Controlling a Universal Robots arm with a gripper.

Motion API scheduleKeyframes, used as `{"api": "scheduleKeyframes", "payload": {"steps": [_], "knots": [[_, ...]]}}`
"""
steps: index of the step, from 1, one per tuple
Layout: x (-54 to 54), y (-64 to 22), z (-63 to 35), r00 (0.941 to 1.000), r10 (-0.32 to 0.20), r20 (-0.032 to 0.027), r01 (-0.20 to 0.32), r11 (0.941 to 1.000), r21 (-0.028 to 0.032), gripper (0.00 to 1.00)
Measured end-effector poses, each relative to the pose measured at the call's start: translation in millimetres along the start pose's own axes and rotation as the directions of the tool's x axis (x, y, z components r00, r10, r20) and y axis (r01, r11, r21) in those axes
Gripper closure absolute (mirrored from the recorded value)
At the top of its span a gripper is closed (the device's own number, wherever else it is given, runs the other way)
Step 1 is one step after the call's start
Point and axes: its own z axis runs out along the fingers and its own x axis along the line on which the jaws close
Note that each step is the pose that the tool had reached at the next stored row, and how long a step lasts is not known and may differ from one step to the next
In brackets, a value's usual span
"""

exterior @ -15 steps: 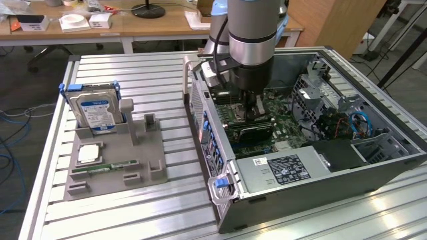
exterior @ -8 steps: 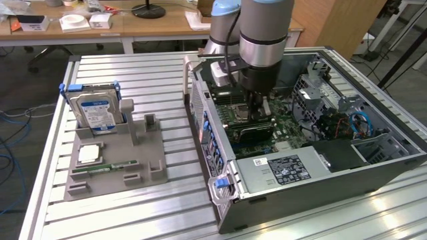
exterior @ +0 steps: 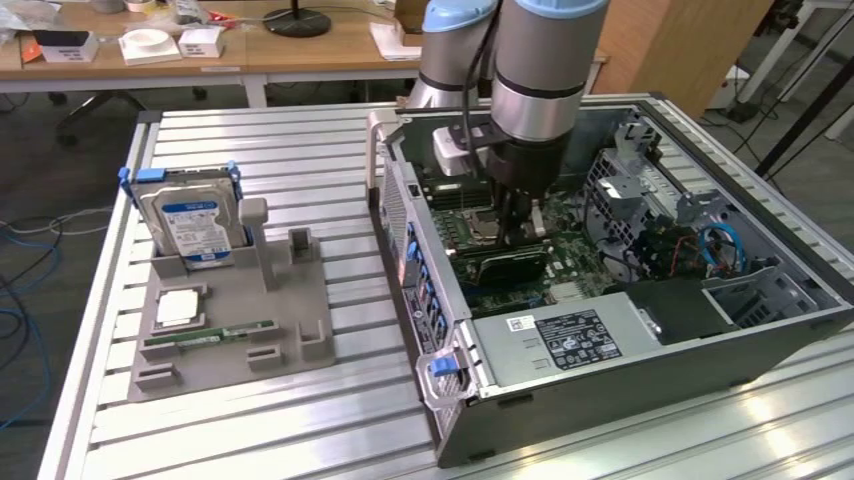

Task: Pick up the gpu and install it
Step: 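Press down on the gpu until it lock into place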

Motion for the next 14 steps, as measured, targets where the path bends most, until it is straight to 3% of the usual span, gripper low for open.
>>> {"api": "scheduleKeyframes", "payload": {"steps": [2,3,4,14], "knots": [[0.1,-1.6,0.6,1.0000,0.001,-0.0007,-0.001,0.9993,-0.0370,0.89],[0.3,-3.3,1.1,1.0000,0.001,-0.0011,-0.001,0.9986,-0.0524,0.89],[0.4,-5.9,2.3,1.0000,0.001,-0.0011,-0.001,0.9981,-0.0609,0.89],[1.2,-9.7,20.1,1.0000,0.001,-0.0030,-0.001,0.9980,-0.0626,0.89]]}}
